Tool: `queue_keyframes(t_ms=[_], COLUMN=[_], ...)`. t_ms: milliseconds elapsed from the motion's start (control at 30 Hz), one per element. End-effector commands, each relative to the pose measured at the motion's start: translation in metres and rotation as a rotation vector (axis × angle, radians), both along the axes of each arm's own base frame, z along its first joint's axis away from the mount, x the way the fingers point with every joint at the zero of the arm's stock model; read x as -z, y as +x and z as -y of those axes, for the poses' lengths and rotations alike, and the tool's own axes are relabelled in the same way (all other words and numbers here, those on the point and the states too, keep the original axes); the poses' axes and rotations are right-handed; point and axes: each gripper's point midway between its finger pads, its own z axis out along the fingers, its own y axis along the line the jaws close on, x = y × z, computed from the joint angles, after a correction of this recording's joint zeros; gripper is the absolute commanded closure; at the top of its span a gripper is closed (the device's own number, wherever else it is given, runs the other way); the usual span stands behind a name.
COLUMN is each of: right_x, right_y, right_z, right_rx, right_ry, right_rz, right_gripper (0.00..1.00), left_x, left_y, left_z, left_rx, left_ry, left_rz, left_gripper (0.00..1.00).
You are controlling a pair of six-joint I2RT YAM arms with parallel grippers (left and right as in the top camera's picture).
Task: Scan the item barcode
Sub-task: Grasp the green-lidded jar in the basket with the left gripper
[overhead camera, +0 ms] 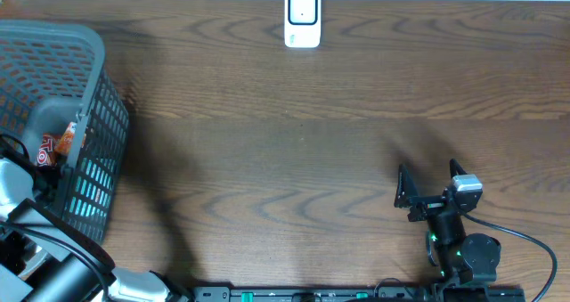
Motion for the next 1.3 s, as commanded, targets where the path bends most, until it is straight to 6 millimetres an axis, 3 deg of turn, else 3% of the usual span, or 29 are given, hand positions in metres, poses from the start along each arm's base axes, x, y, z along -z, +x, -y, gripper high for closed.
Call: queue_keyframes(t_ms=[0,333,500,667,800,900,1067,1167,1267], right_x=[0.0,0.0,0.0,0.0,0.0,0.0,0.0,0.0,0.0], right_y=[0.0,0.0,0.0,0.0,0.0,0.0,0.0,0.0,0.0], right_z=[0.0,0.0,0.0,0.0,0.0,0.0,0.0,0.0,0.0], right_rx=[0.001,0.001,0.001,0.001,0.001,0.001,0.001,0.001,0.001], right_ry=[0.011,0.011,0.011,0.011,0.011,0.011,0.011,0.011,0.011], right_rz=[-0.001,-0.001,-0.001,-0.001,-0.001,-0.001,-0.001,-0.001,-0.001], right_gripper=[0.01,0.01,0.01,0.01,0.01,0.01,0.01,0.01,0.01], left_x=[0.005,0.002,0.018,0.037,0.029,0.008,-0.059,-0.116,-0.181], left_y=[-0.005,0.0,-0.003,-0.005,-0.002,0.003,0.016,0.022,0.027], left_z=[-0.003,-0.019,-0.018,-0.016,-0.019,-0.024,-0.03,-0.029,-0.014], left_rx=[-0.009,-0.016,-0.016,-0.014,-0.014,-0.016,-0.015,-0.012,-0.021], left_ry=[0.008,0.078,0.054,0.016,0.03,0.05,0.126,0.202,0.266], left_rz=[-0.028,-0.015,-0.053,-0.087,-0.074,-0.05,0.06,0.17,0.347], left_gripper=[0.19,0.19,0.19,0.3,0.4,0.47,0.47,0.47,0.47])
